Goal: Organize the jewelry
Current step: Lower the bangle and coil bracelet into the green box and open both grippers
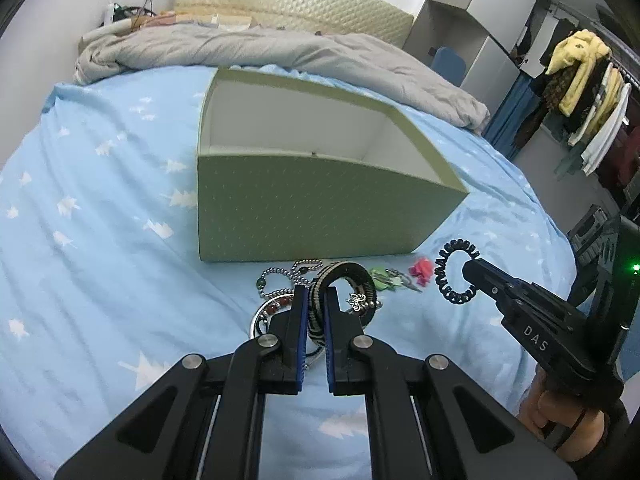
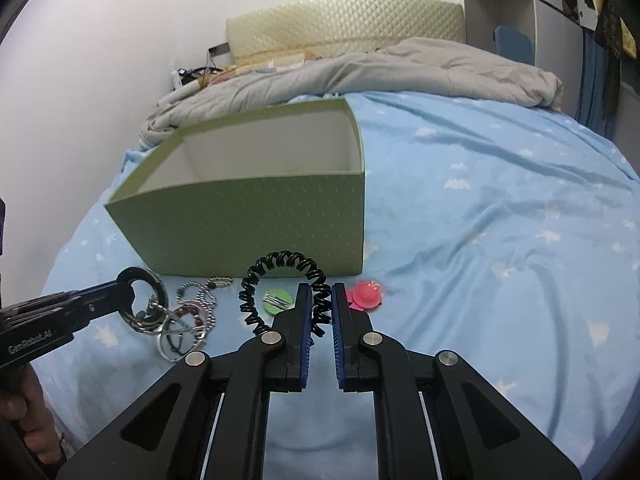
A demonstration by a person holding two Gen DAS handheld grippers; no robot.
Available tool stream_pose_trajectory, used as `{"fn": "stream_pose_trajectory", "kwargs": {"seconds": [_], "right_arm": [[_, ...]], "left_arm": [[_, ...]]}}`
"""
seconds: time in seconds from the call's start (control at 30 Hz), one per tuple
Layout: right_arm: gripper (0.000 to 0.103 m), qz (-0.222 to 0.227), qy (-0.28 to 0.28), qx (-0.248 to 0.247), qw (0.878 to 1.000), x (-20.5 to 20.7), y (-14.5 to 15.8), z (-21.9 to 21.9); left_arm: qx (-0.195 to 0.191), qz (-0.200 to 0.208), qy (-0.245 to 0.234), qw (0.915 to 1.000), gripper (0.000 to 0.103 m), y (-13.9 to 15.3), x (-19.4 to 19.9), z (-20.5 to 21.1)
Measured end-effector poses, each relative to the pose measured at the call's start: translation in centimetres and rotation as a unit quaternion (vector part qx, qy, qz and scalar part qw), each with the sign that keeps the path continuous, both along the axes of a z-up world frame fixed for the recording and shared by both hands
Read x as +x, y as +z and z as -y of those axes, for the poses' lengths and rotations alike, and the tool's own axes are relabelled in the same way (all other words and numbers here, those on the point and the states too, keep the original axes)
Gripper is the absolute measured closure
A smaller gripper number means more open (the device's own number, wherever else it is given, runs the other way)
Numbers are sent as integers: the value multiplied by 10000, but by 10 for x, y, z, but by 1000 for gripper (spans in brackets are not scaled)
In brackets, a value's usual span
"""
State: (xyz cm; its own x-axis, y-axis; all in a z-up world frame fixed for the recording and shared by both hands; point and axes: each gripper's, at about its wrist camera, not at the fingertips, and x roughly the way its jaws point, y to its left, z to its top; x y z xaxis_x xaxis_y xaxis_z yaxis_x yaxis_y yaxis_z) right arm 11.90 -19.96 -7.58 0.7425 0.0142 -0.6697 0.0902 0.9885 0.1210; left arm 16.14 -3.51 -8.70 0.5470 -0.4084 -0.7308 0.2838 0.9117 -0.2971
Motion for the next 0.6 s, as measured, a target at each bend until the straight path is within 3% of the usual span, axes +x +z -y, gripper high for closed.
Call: {"fn": "stream_pose_trajectory", "kwargs": {"seconds": [0.3, 0.6], "right_arm": [[95, 207, 1, -24, 9998, -24, 30, -9], [96, 353, 65, -97, 9993, -46, 54, -20]], "left_arm": [[157, 336, 77, 9993, 97, 36, -21, 0], [221, 418, 208, 9987, 97, 59, -42, -5]]}}
